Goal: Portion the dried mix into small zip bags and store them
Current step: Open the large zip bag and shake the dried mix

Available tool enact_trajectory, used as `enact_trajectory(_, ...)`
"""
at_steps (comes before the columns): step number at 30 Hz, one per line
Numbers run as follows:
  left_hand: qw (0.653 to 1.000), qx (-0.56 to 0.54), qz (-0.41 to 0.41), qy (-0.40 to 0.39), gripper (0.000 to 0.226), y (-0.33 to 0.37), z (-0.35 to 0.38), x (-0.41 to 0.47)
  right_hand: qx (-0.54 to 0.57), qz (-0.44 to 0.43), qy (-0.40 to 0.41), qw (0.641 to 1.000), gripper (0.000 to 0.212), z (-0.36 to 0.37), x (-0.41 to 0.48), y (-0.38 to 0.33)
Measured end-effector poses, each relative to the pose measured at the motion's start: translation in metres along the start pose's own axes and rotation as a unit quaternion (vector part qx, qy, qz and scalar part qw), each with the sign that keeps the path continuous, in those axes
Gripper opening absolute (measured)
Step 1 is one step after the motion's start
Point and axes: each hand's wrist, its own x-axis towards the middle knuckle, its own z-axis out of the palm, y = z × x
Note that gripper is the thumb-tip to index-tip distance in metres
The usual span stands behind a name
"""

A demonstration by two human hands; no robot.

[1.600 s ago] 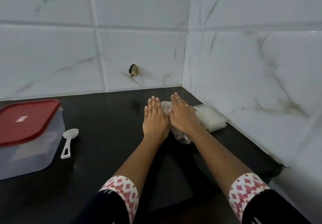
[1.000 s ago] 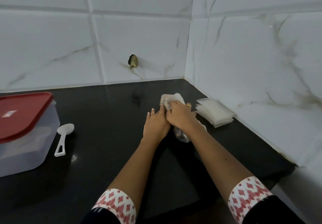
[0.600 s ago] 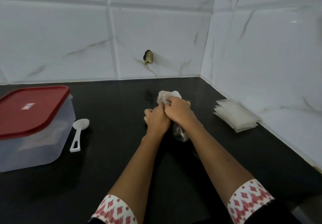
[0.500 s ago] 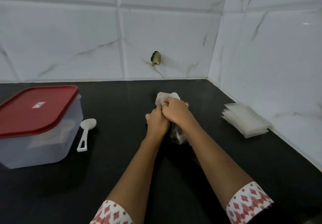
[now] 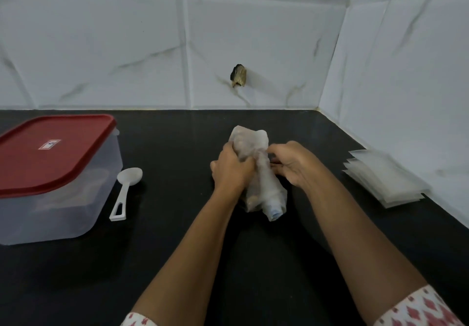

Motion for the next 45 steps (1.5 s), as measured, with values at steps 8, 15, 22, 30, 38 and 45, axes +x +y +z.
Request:
enact_trajectory(8,0.991,-0.117,0.069,0.008,0.058,0.004,-0.001,0.003,0.097,0.005,-0.066,0.993,0.009,0.003,-0.013,-0.002)
enact_trajectory(15,0.927,-0.353,-0.121,-0.026,0.057,0.001,-0.011,0.005,0.108,-0.038,-0.136,0.984,0.024,0.006,-0.018,-0.007)
enact_trajectory(22,0.92,-0.374,-0.115,-0.015,0.03,0.008,-0.017,0.005,0.169,0.042,-0.134,0.976,0.034,-0.005,-0.015,-0.009)
enact_trajectory(30,0.933,-0.349,-0.09,0.013,0.031,0.007,-0.016,0.007,0.142,0.035,-0.137,0.98,0.024,-0.001,-0.016,-0.005)
enact_trajectory(38,0.938,-0.336,-0.077,-0.027,0.049,0.005,-0.015,0.002,0.085,0.014,-0.108,0.99,0.015,0.005,-0.014,-0.004)
enact_trajectory(45,0.965,-0.254,-0.058,0.031,0.062,0.003,-0.015,0.01,0.206,0.02,-0.126,0.97,0.018,-0.012,-0.011,-0.008)
